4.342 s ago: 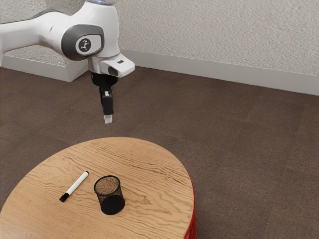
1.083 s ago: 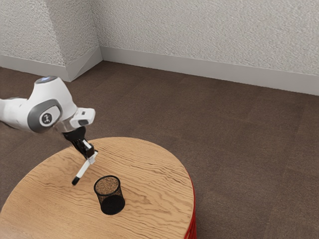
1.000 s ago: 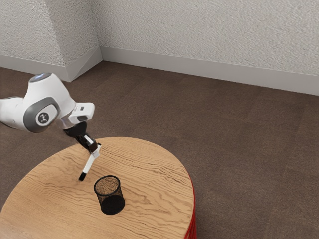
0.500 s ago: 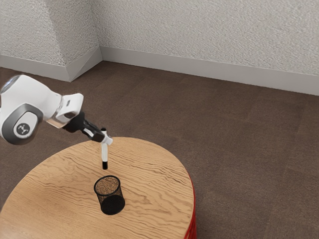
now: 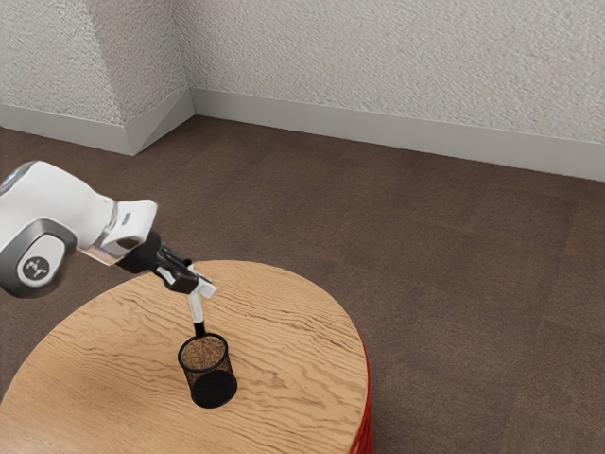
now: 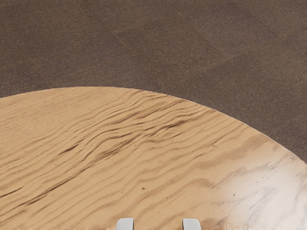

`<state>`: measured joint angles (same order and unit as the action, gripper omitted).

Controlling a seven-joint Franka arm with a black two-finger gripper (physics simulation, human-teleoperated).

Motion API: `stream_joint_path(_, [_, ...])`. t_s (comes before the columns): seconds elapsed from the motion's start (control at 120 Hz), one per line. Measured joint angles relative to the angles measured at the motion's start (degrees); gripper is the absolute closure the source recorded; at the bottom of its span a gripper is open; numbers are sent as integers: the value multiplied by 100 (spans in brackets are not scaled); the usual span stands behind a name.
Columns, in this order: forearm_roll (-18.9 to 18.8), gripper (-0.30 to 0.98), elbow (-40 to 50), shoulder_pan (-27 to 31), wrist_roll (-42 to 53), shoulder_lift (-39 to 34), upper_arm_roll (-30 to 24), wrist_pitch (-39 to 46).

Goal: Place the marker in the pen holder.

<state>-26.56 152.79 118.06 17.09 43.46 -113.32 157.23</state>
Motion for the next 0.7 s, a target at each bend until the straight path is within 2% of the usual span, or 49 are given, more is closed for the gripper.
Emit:
stream_joint_path(0.325, [19,70,417,242,109,127,-220,9])
stream_joint_path(0.7, [14,70,768,104,153,88,13,12])
